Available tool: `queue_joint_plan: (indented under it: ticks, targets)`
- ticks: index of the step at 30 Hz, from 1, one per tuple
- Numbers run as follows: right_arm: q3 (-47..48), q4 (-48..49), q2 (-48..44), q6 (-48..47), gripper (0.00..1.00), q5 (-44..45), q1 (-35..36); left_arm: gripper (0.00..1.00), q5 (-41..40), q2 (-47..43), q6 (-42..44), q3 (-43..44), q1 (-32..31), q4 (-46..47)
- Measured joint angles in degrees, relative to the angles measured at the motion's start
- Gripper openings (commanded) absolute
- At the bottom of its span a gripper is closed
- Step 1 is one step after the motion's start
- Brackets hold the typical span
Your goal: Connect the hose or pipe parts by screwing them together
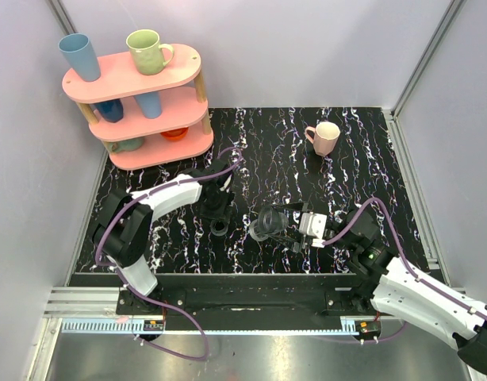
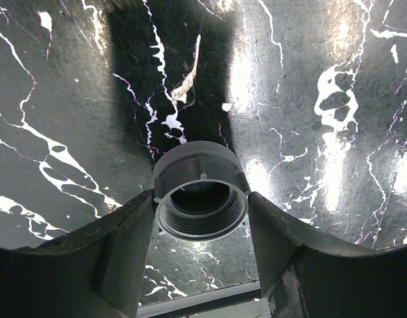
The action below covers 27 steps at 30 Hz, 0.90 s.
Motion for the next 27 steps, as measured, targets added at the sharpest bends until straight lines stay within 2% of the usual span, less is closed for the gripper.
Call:
queue_joint_plan:
  ticks: [4,5,9,14,19,24,27]
  targets:
    - [0.00,-0.02,-0.04,0.00,0.22,0.00,0.00,0.46,0.00,0.00,-0.28,0.00,0.00,0.02]
    - [0.00,-0.02,-0.04,0.00,0.22,0.00,0.00,0.37,0.02,0.00,-0.20,0.00,0.00,0.02]
    - [0.00,-0.02,-0.04,0.00,0.21,0.17,0.00,0.17,0.20,0.00,-0.37,0.00,0.00,0.07]
    - [0.13,-0.13,0.87,-0.11,0.21,0.13,0.00,0.00,1.16,-0.44,-1.07,-0.26,0.02,0.46]
    - [1.77,-1.18,6.49,-2.05,0.21,-0.17,-0.15,0.00,6.93,-6.75,-2.27,-1.55,1.95,0.66]
    - [2.23,-0.66,10.45,-2.36,0.20,-2.16,-0.72,0.00,17.51,-22.75,-4.39,-3.56,8.00,3.45]
    - [2.73,0.07,11.74,-2.38,0.20,-3.48,-0.92,0.00,23.52,-31.98,-6.47,-4.02,9.09,6.88]
